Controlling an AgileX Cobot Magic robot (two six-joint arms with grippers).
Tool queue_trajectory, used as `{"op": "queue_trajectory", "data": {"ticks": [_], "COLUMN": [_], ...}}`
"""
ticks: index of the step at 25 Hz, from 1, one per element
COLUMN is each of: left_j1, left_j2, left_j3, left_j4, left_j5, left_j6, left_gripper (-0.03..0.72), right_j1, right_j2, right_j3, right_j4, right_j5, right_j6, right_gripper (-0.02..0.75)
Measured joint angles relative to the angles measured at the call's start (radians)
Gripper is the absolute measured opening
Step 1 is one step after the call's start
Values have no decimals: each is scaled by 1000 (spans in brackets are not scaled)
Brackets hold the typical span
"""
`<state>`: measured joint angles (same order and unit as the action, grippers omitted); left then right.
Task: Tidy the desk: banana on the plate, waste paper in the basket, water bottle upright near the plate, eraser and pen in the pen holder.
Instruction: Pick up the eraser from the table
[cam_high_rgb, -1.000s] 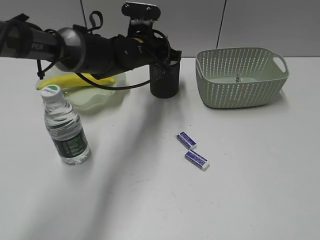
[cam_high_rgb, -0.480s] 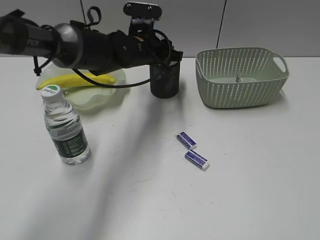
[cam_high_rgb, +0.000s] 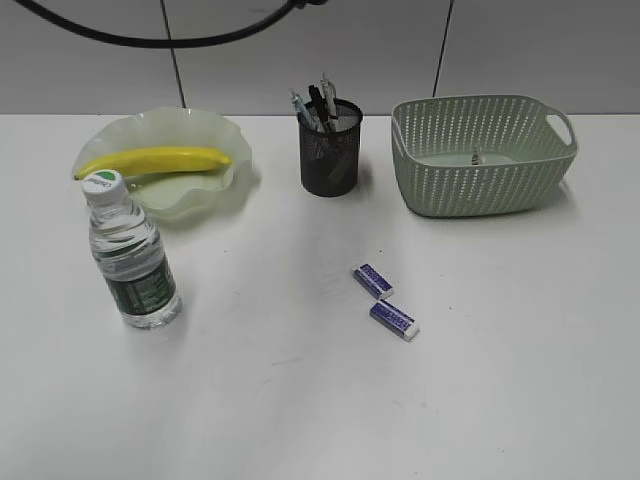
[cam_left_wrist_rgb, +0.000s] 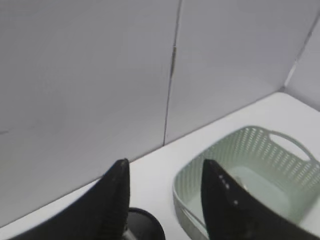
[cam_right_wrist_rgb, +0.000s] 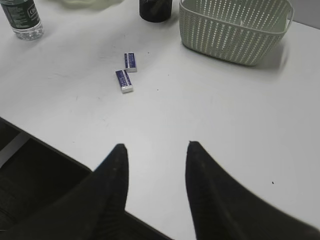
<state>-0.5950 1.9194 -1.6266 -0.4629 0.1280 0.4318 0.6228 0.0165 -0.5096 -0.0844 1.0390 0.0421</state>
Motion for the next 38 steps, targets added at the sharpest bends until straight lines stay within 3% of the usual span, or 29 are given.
{"op": "queue_trajectory", "data": {"ticks": [5,11,15,21,31,38], "left_j1": [0,0,0,0,0,0], "left_j2": [-161,-304,-373,-560,-1129,-1607], "left_j3": [0,0,26,203,788,1062], "left_j4": [188,319,400,441,445,446], "left_j5": [402,844,1033,1082,989,931], "left_j6": [-12,-174,-278,-382,-402,-404], "left_gripper": [351,331,319,319,314,309], "right_j1": [0,0,0,0,0,0], "right_j2": [0,0,0,0,0,8], "right_j3": [0,0,0,0,0,0], "right_j4": [0,0,0,0,0,0], "right_j5": [0,0,0,0,0,-1], "right_j6": [0,0,0,0,0,0], "right_gripper": [318,318,318,318,318,318]}}
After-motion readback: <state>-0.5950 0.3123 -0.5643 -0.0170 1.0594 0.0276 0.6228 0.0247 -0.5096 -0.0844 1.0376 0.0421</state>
